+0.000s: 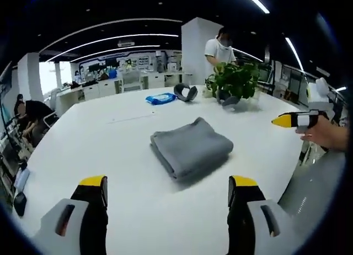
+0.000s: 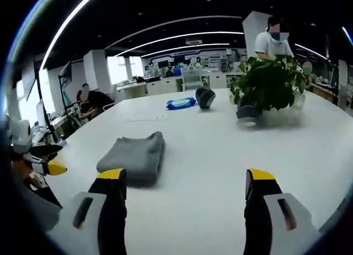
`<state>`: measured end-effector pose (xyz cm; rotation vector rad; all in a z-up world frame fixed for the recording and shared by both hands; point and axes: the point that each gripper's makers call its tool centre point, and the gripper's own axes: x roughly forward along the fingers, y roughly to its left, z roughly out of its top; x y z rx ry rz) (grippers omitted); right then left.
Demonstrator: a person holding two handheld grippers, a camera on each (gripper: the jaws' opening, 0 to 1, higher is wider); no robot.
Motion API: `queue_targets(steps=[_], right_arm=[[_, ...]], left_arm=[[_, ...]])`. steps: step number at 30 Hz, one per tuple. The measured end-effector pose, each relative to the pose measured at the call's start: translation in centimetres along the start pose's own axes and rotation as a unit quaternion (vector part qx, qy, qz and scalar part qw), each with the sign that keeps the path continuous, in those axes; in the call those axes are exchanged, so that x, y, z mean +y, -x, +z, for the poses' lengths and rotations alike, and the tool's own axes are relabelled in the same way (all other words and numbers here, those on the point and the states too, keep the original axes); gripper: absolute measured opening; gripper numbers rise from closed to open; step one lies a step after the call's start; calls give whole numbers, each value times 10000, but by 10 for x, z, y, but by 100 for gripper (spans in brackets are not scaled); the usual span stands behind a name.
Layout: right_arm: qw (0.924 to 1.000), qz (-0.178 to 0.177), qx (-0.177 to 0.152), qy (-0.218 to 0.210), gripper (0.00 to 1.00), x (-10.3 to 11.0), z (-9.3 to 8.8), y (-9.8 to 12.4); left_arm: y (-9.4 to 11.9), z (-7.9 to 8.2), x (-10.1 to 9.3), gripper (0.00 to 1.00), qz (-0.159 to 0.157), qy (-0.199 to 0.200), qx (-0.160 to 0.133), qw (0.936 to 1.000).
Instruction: Fold the towel on the table until its edges align and the towel forms a compact rectangular stack.
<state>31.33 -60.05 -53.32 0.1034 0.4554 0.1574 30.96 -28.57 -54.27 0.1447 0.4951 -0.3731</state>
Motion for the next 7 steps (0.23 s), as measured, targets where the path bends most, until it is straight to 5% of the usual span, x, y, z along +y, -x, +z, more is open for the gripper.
queue_targets(steps=[7], right_arm=[[9999, 27, -71, 74, 87, 1, 4, 1]], left_arm=[[-1, 0, 8, 92, 106, 144, -5, 9998]])
